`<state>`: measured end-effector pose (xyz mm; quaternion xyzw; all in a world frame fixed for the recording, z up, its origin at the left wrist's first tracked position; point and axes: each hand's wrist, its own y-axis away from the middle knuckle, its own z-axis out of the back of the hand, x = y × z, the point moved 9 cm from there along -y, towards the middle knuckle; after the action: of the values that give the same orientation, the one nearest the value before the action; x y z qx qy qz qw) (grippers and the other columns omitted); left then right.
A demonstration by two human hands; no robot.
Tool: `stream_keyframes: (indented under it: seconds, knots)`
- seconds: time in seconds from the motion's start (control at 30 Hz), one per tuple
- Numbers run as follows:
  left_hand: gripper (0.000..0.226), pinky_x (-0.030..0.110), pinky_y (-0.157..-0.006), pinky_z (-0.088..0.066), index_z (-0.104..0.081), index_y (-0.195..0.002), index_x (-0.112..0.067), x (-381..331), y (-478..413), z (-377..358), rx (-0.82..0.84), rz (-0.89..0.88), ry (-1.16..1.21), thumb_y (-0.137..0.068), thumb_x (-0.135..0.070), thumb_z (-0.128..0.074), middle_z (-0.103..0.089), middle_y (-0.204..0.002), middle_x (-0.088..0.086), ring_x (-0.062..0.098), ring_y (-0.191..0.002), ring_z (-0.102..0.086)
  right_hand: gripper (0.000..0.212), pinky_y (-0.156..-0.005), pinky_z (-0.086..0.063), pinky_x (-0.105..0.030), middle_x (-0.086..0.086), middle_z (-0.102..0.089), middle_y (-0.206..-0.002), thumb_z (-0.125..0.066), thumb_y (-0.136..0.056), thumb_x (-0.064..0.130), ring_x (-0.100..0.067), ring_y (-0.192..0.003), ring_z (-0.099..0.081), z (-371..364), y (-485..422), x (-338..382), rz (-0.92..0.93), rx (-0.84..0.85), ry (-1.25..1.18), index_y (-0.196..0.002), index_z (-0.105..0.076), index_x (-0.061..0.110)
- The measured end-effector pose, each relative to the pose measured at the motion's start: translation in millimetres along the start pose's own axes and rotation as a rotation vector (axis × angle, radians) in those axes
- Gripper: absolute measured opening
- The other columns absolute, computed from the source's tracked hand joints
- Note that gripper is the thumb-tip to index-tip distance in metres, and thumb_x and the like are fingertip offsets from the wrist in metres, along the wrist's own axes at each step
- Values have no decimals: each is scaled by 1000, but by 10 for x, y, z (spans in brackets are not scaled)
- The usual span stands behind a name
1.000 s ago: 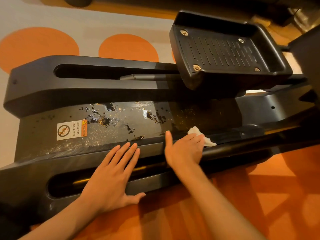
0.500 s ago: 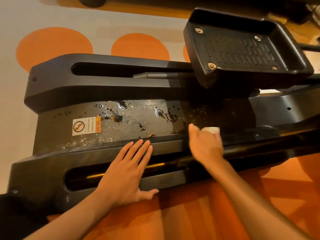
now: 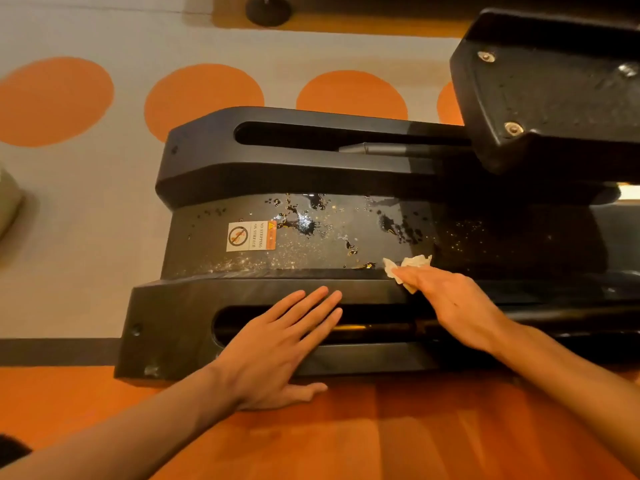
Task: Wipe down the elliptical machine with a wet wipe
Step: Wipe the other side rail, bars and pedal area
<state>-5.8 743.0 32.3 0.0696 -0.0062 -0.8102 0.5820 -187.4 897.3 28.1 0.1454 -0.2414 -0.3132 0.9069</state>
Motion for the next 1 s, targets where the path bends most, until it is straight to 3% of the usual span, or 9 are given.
stream_keyframes:
  seconds: [0.17, 0.33, 0.47, 0.57, 0.63, 0.73, 0.83, 0.9, 1.0]
  knots:
    - [88, 43, -128, -3, -11, -167, -10, 314, 399, 23, 72, -145, -69, -103, -64, -39, -3, -174, 12, 26, -161, 0, 71, -115, -39, -38, 2, -50, -154, -2, -97, 54, -18, -139, -49, -14, -251, 741, 216, 77, -102, -155, -39, 35]
    - [82, 44, -130, -2, -13, -166, -10, 389, 529, -18, 85, -174, -52, -105, -59, -39, -4, -174, 13, 25, -162, 1, 79, -94, -47, -45, -12, -68, -127, 3, -93, 58, -27, -106, -63, -170, -900, 1662, 425, 152, 30, -153, -41, 29]
    - [81, 45, -131, -4, -16, -166, -11, 405, 553, 1, 65, -164, -8, -105, -58, -39, -8, -174, 12, 25, -162, -1, 82, -91, -46, -37, -3, -70, -111, -1, -94, 63, -8, -93, -61, -262, -1183, 1928, 469, 216, -100, -142, -54, 21]
    - [80, 46, -131, -5, -19, -166, -10, 411, 572, 4, 59, -179, 17, -105, -57, -41, -10, -174, 12, 25, -162, -2, 67, -107, -43, -39, -4, -62, -140, -6, -102, 54, -14, -123, -60, -334, -1024, 1721, 481, 235, -184, -156, -39, 34]
    - [79, 45, -131, -5, -21, -165, -10, 420, 571, 7, 51, -181, 21, -105, -56, -42, -10, -174, 12, 25, -162, -2, 60, -122, -30, -36, -3, -45, -159, -8, -101, 50, -18, -148, -38, -290, -846, 1585, 488, 232, -206, -157, -28, 42]
    - [78, 44, -131, -5, -20, -165, -10, 431, 577, -7, 50, -187, 19, -105, -56, -40, -10, -174, 12, 25, -162, -1, 53, -124, -16, -18, 2, -38, -161, -13, -102, 42, -11, -150, -29, -179, -720, 1621, 567, 196, -192, -154, -22, 38]
    - [77, 44, -131, -6, -21, -165, -10, 433, 575, -18, 58, -183, 31, -105, -55, -39, -12, -173, 13, 26, -162, -2, 51, -116, -32, -29, -1, -51, -154, -11, -110, 40, -20, -138, -50, -231, -948, 1908, 533, 287, -122, -158, -31, 38]
    - [77, 43, -131, -6, -22, -165, -11, 438, 571, -17, 57, -179, 37, -105, -56, -40, -15, -173, 13, 26, -161, -5, 62, -100, -43, -33, -3, -66, -129, -13, -108, 53, -14, -105, -60, -266, -1181, 2220, 565, 306, -109, -148, -51, 24]
    - [78, 41, -131, -6, -22, -165, -11, 454, 573, -17, 61, -174, 59, -104, -55, -43, -13, -173, 12, 25, -161, -4, 119, -82, -44, -34, -9, -66, -96, 6, -75, 93, -19, -82, -58, -400, -1476, 2604, 595, 363, -131, -114, -64, 6]
